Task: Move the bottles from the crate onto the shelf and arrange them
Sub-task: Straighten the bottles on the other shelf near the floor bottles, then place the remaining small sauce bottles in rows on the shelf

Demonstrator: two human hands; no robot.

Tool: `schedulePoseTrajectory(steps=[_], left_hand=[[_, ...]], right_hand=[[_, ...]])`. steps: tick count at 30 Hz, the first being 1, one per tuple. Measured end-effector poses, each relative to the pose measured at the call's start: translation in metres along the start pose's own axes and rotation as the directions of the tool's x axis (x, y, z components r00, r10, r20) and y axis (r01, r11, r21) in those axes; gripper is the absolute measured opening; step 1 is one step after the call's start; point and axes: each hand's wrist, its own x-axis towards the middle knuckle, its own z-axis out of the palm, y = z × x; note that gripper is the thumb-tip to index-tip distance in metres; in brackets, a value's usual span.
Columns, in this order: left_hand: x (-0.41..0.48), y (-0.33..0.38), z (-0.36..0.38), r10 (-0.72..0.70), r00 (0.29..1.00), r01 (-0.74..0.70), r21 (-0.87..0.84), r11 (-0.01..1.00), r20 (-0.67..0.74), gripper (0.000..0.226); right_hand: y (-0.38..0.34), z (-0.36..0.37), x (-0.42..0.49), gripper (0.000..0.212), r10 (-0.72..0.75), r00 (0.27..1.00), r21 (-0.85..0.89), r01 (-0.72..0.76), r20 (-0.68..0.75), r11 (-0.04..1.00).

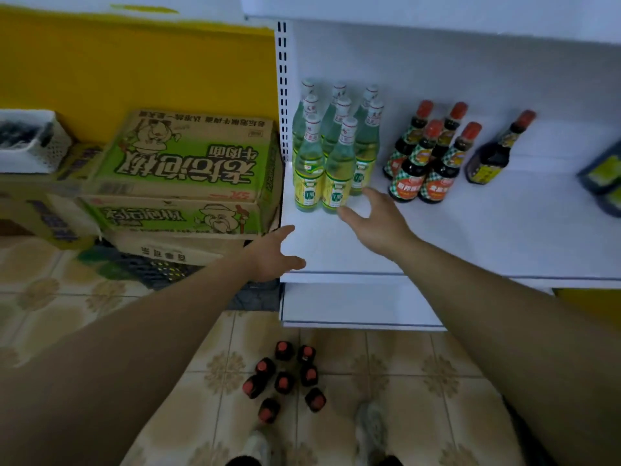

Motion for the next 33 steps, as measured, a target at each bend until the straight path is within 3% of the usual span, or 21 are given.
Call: schedulePoseTrajectory(steps=[9,13,16,21,29,33], left_hand=[[-0.066,-0.048,0.079,-0.102,0.994,0.105,-0.071,0.992,0.041,0.082],[-0.080,-0.077,0.147,-0.157,0.987,0.158,-0.060,0.986,0.029,0.075],[-0.072,-0.114,0.207,-0.195,0.975,0.201,-0.046,0.979,0.107,0.069],[-0.027,-0.202,0.304,-0.299,0.916,0.328,-0.068,0.942,0.269,0.083],[0.090,-0.346,0.451,-0.400,0.860,0.449,-0.096,0.889,0.316,0.079],[0.151,-0.401,0.514,-0.370,0.889,0.411,-0.115,0.904,0.272,0.083]], right_hand=[[0.032,0.028,-0.097,0.071,0.036,0.989,0.026,-0.040,0.143,0.999],[0.089,0.069,-0.136,0.073,0.048,0.946,-0.002,-0.050,0.320,0.999],[0.139,0.107,-0.160,0.072,0.103,0.912,-0.022,-0.102,0.398,0.995],[0.226,0.183,-0.171,0.070,0.204,0.850,-0.081,-0.189,0.486,0.979],[0.369,0.353,-0.146,0.045,0.242,0.791,-0.099,-0.226,0.562,0.969],[0.428,0.436,-0.131,0.047,0.216,0.758,-0.090,-0.204,0.616,0.975]])
